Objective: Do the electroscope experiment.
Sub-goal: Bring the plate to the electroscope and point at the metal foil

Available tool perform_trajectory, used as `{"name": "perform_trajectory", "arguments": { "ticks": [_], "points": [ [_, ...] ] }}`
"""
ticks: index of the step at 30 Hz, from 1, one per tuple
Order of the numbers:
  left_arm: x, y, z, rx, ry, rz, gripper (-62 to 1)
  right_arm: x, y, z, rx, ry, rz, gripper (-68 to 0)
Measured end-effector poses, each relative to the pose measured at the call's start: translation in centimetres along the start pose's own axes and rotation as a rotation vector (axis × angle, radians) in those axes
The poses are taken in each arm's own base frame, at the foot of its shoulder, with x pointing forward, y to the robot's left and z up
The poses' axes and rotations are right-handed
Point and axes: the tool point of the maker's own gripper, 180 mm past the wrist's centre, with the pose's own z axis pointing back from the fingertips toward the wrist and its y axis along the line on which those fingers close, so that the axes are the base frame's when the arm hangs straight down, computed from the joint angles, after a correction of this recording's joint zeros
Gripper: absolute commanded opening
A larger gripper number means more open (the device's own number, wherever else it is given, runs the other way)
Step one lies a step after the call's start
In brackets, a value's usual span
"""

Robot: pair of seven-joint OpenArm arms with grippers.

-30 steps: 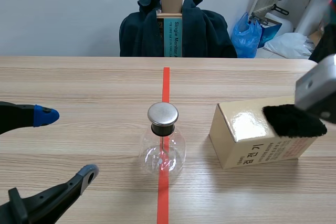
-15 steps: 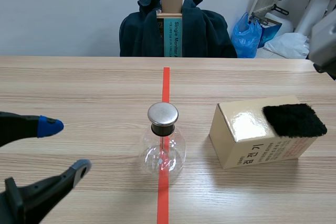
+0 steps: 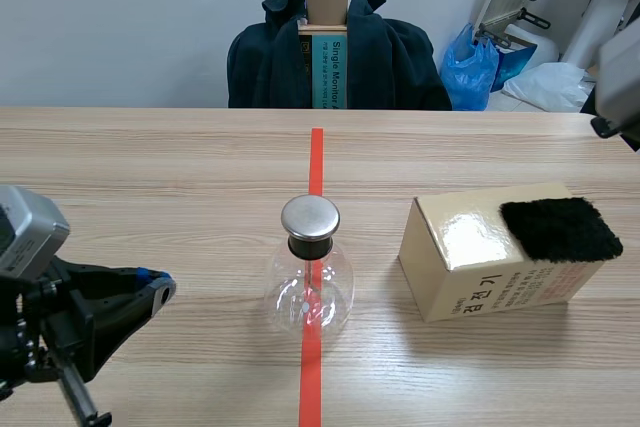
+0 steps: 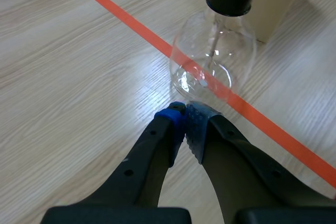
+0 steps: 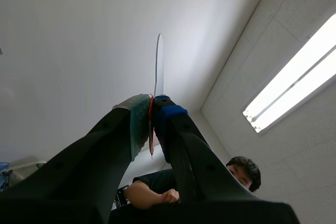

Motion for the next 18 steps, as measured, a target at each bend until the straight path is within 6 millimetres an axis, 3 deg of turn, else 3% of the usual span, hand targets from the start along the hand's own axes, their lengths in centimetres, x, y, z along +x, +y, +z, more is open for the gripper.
{"name": "perform_trajectory", "arguments": {
  "ticks": [6, 10, 18],
  "points": [
    [-1.5, 0.0, -2.6, -0.057, -0.015, -0.004, -58.1, 0.8, 1.6, -0.6, 0.079, -0.032, -0.042, -66.9],
    [-2.5, -1.2, -4.5, -0.096, -0.018, -0.001, -58.1, 2.0, 2.6, -1.3, 0.078, -0.054, -0.100, -66.9],
    [-2.9, -2.4, -6.6, -0.112, -0.033, 0.041, -58.1, 5.0, 10.4, -0.2, 0.288, -0.136, -0.165, -66.9]
  ]
}}
